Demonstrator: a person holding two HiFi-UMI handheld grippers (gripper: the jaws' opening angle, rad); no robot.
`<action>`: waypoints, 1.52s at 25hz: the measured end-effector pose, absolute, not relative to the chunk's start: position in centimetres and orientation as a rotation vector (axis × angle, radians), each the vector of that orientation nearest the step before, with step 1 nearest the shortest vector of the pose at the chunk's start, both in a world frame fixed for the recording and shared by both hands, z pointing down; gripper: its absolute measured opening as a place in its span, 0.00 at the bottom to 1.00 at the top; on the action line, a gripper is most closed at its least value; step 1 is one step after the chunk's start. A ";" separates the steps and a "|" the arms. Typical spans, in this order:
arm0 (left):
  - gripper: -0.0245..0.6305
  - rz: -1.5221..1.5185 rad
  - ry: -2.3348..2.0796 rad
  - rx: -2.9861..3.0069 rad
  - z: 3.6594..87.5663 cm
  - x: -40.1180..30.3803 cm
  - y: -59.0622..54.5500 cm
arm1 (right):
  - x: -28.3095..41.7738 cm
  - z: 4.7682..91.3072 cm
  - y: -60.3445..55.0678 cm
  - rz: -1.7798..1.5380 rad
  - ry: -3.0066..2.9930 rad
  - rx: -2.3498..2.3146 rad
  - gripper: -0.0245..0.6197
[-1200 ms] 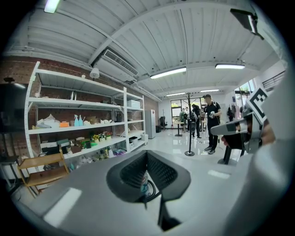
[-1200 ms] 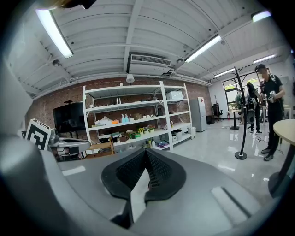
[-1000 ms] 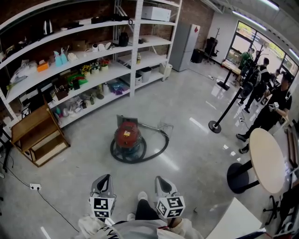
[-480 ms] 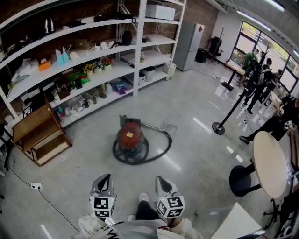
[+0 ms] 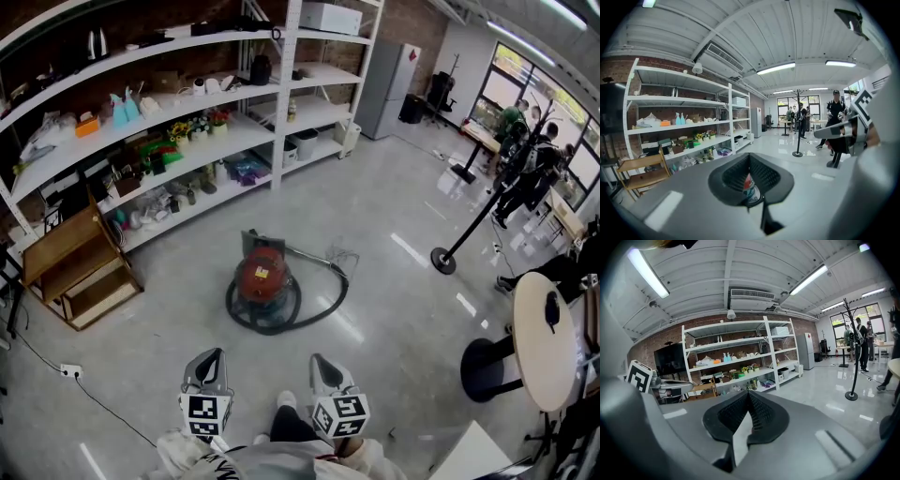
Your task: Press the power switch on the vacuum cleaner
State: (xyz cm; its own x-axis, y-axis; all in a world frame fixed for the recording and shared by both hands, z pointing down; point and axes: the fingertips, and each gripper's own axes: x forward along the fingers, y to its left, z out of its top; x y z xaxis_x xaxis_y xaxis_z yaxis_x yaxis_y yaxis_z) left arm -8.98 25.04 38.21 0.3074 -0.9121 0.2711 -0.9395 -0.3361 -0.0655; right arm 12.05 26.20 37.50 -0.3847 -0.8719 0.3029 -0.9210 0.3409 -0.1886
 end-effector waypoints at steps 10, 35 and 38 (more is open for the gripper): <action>0.04 0.432 -1.775 2.415 37.8 -8.4 21.0 | 12.5 37.9 21.4 0.533 -2.471 1.599 0.04; 0.04 0.469 -1.875 2.360 36.5 -4.5 12.3 | 16.5 37.6 10.9 0.548 -2.545 1.505 0.04; 0.04 0.463 -1.875 2.363 36.5 -3.7 11.5 | 17.3 37.6 10.2 0.548 -2.543 1.503 0.04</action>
State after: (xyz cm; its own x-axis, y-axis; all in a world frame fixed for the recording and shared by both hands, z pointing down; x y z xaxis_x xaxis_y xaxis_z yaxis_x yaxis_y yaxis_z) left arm -3.71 11.50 36.48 0.2004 -0.9359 0.2898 -0.9632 -0.2423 -0.1167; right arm 17.28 10.22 37.60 -0.4925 -0.8180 0.2971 -0.8678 0.4355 -0.2394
